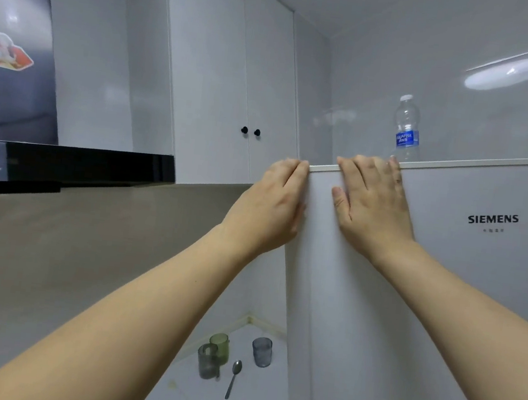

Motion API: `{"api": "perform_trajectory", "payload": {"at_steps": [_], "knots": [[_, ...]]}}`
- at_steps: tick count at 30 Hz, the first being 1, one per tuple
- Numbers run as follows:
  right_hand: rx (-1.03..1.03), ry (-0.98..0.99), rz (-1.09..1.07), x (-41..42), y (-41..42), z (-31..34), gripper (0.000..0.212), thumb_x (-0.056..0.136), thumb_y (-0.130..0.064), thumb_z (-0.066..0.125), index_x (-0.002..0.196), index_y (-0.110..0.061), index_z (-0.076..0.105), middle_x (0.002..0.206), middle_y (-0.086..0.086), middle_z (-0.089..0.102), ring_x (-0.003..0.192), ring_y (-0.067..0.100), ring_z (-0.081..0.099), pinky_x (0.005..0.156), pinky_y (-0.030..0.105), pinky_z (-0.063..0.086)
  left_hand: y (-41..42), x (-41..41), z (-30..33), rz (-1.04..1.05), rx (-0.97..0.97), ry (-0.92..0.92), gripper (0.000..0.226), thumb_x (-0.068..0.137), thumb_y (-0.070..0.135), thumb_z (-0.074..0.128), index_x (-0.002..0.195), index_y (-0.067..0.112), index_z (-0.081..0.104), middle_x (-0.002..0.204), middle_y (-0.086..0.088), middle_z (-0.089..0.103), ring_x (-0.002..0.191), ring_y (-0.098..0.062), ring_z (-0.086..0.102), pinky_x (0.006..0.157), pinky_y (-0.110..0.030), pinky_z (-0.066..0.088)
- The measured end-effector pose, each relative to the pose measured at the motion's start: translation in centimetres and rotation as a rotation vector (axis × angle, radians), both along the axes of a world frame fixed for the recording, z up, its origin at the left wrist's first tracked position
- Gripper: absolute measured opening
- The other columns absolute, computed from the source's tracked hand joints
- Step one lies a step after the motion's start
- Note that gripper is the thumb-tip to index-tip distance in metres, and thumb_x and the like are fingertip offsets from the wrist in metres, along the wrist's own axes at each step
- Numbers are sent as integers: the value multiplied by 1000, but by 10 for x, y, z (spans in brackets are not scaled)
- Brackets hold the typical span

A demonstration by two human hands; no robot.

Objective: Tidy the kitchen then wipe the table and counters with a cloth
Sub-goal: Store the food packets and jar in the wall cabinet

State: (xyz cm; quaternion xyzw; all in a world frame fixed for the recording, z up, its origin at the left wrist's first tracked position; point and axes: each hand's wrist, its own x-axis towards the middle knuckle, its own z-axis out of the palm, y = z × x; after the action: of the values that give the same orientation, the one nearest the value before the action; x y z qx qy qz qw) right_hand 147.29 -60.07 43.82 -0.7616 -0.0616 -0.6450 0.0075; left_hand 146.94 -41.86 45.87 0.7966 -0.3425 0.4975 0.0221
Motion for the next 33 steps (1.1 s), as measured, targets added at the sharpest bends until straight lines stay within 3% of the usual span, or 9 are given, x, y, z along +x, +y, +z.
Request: {"api": "perform_trajectory", "payload": {"at_steps": [6,14,26,33], "knots": [[-36,20,-109,70,-6,-3,54,87,-32,35,133,-6,49,127,12,51,119,33,43,115,48,14,-10,84,0,-31,-4,77,67,93,26,54,149,5,25,149,-8,32,137,-22,27,111,-29,28],[-99,44,-241,140,-28,-4,56,89,-31,35,137,-4,45,131,13,50,123,33,43,116,47,13,-34,170,0,-106,-76,90,63,92,29,58,146,8,32,147,-6,37,134,-21,34,106,-28,30],[-142,50,-325,206,-60,-7,56,89,-27,41,139,-3,43,135,13,49,127,33,42,118,45,13,-77,263,-4,-226,-150,63,54,93,31,58,138,3,43,136,-9,48,125,-23,46,100,-28,36],[-142,40,-352,229,-73,-7,56,89,-25,44,139,-2,43,136,14,48,128,34,40,118,46,13,-97,303,-14,-275,-201,9,55,95,32,56,138,1,42,138,-10,47,128,-22,43,105,-26,34]]}}
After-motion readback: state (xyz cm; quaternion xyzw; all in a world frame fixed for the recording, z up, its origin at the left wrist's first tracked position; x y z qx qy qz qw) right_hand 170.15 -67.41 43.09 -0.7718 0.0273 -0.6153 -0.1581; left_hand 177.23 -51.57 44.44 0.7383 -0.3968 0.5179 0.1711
